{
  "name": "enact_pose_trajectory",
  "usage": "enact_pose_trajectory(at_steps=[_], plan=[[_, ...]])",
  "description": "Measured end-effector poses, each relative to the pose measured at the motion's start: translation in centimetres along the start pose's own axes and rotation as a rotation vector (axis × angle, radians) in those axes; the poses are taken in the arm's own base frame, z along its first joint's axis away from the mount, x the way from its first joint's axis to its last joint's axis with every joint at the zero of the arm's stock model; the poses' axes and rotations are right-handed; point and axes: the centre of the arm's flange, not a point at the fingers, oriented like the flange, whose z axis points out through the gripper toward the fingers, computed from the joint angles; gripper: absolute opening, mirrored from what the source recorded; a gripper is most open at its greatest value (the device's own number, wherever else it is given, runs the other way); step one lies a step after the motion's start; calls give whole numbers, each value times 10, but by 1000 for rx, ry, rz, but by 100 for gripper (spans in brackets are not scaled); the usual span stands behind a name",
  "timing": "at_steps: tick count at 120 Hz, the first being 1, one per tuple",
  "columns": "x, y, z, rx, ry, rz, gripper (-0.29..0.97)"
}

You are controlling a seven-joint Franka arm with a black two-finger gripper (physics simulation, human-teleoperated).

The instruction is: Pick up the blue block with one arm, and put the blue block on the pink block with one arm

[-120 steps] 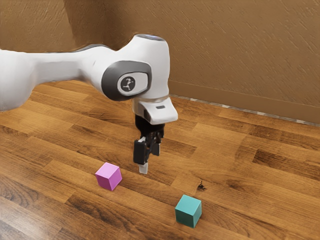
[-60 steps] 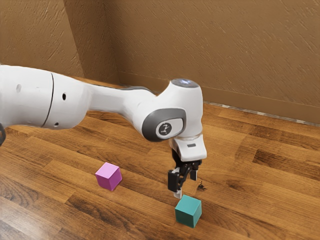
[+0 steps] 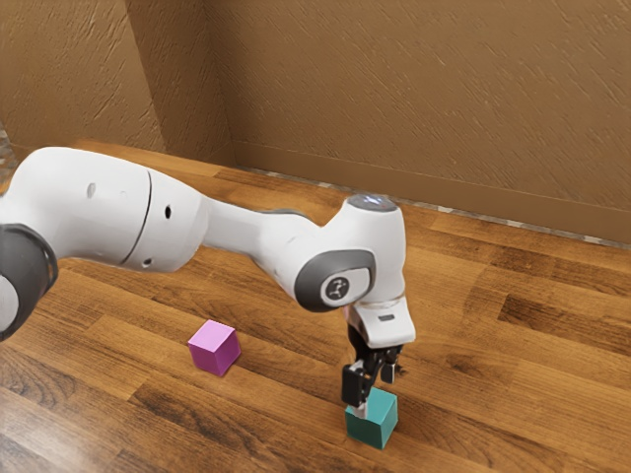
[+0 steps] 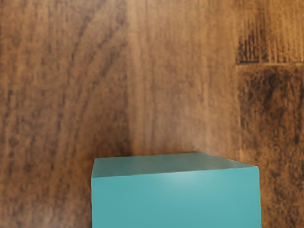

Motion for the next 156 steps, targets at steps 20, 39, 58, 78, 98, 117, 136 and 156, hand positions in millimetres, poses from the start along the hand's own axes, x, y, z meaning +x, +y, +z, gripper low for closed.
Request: enact_pose_trajectory(at_steps=[20,39,58,78,98,117,136,156], plan=[[-2,-2,21,-24,-3,-15,68],[-2,-2,25,-24,-5,-19,49],[-6,-3,11,19,-29,-9,31],[-12,14,-55,142,-54,12,30],[-79,28,-109,222,-76,-58,31],[-142,31,-132,242,-90,-121,32],[-221,31,-131,214,-106,-201,33],[-275,22,-118,175,-104,-228,33]])
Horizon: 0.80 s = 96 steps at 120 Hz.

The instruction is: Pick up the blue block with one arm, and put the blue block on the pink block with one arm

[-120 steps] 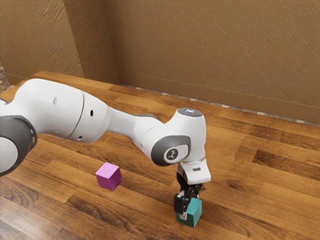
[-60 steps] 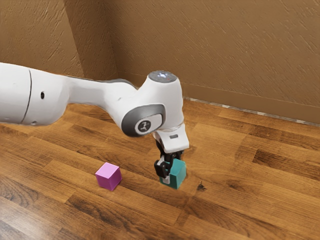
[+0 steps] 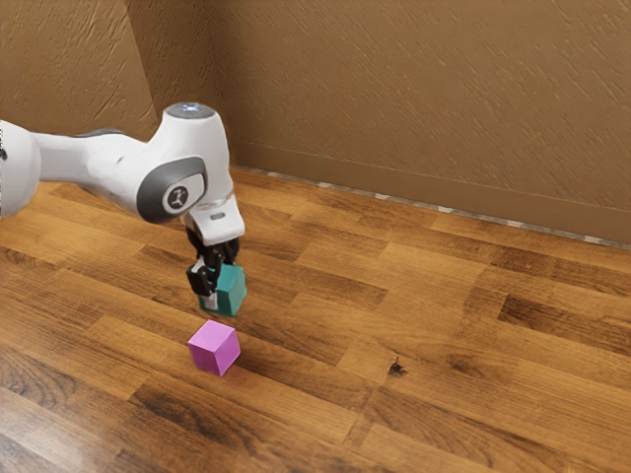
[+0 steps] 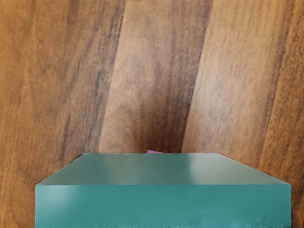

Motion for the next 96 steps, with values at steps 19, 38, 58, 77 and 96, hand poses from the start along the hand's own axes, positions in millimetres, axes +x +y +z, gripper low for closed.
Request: enact_pose_trajectory(at_steps=[19,38,58,77,96], plan=[[23,1,6,-8,2,118,34],[-5,-16,20,-26,3,148,34],[-9,-20,26,-32,-4,216,35],[-17,0,21,-36,-20,259,35],[-25,17,30,-68,-5,272,34]])
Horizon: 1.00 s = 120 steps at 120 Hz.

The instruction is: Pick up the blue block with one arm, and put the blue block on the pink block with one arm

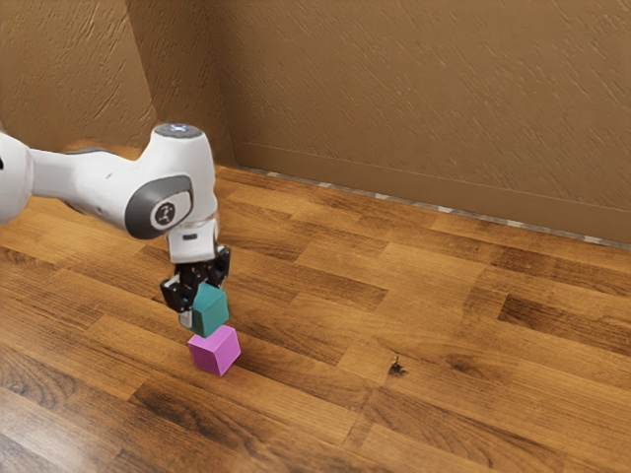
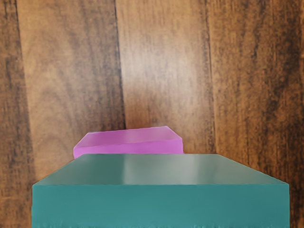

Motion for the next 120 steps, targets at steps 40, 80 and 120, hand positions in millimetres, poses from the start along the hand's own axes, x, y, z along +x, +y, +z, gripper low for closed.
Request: enact_pose_trajectory(at_steps=[40,80,120], plan=[[-11,4,19,-16,112,-69,34],[-12,18,23,-5,111,-58,33],[-27,3,17,23,115,-55,33]])
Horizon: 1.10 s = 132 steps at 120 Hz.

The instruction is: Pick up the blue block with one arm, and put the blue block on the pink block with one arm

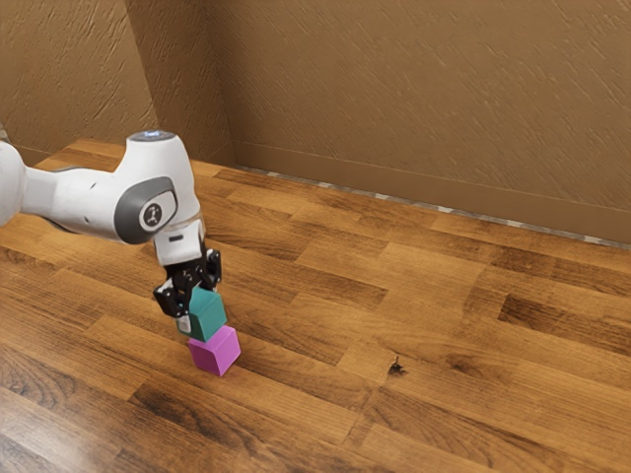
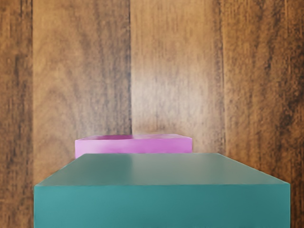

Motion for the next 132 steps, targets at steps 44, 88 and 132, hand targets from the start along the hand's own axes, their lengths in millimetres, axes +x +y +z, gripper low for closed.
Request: enact_pose_trajectory(at_steps=[44,88,132], plan=[[2,-5,5,-7,4,22,46],[2,1,-25,36,-13,27,64],[37,-30,-264,196,-65,38,67]])
